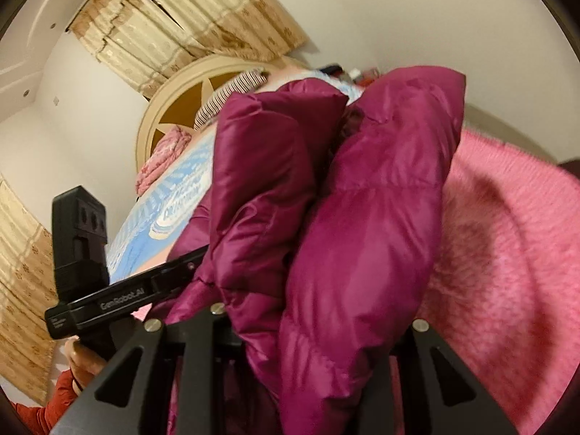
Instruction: Fold large clothes
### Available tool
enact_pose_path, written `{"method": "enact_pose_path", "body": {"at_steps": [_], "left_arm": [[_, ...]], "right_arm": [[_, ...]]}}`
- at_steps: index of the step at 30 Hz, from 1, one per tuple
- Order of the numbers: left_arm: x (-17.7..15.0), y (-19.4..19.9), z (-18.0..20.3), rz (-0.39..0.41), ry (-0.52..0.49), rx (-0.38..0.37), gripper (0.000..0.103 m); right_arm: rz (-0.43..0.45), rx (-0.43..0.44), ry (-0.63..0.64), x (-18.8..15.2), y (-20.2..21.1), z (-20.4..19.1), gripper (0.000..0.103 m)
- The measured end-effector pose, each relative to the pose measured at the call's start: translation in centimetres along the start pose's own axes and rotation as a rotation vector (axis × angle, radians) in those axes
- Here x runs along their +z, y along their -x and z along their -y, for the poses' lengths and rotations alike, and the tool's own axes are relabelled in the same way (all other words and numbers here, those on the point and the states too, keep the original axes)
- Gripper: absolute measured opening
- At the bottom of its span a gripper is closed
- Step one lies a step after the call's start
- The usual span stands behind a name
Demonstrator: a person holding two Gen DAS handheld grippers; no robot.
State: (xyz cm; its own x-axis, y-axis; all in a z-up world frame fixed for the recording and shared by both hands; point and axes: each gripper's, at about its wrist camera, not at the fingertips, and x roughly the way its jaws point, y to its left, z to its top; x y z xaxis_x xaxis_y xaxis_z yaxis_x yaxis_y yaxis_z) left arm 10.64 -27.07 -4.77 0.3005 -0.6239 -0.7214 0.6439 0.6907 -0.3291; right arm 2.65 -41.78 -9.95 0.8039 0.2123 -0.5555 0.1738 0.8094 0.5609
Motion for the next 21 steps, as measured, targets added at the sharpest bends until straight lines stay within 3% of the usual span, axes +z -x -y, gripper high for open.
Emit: {"method": "enact_pose_path", "body": {"at_steps": [6,13,15,16,18,21], "left_arm": [[-0.1,-1.0,0.7,0.013,-0.029,0.085,0.056],[-0.9,-2.6,0.7,0.024,-0.030,0.216,0.071],[-0.9,-2.6,1.0,0.026,-0.042,0.244,0.073],[-1.0,-2.4,1.1,0.027,-0.051,0.253,0.073],[-1.2,-2.2,1.4,0.037,-0.076,0.279,0.074],[-1.7,-1.8,1.9,0.053,-0.110,0.313,0.074]], "right_arm": [[-0.040,-0.014,-0.047,0.6,-1.8,2.7,0.031],[-0.071,-0.031,-0.089,1.1,-2.1,3.4,0.032],[-0.071,-0.047,-0.086,1.1,-1.9,3.2,0.036],[-0.067,-0.069,-0.081,1.1,-1.6,3.0,0.047],[-0.047,-0.118,-0.060,0.7,-0.7,2.7,0.058],[-0.001,-0.167,-0.071,-0.2,2.6,2.6,0.062]]}}
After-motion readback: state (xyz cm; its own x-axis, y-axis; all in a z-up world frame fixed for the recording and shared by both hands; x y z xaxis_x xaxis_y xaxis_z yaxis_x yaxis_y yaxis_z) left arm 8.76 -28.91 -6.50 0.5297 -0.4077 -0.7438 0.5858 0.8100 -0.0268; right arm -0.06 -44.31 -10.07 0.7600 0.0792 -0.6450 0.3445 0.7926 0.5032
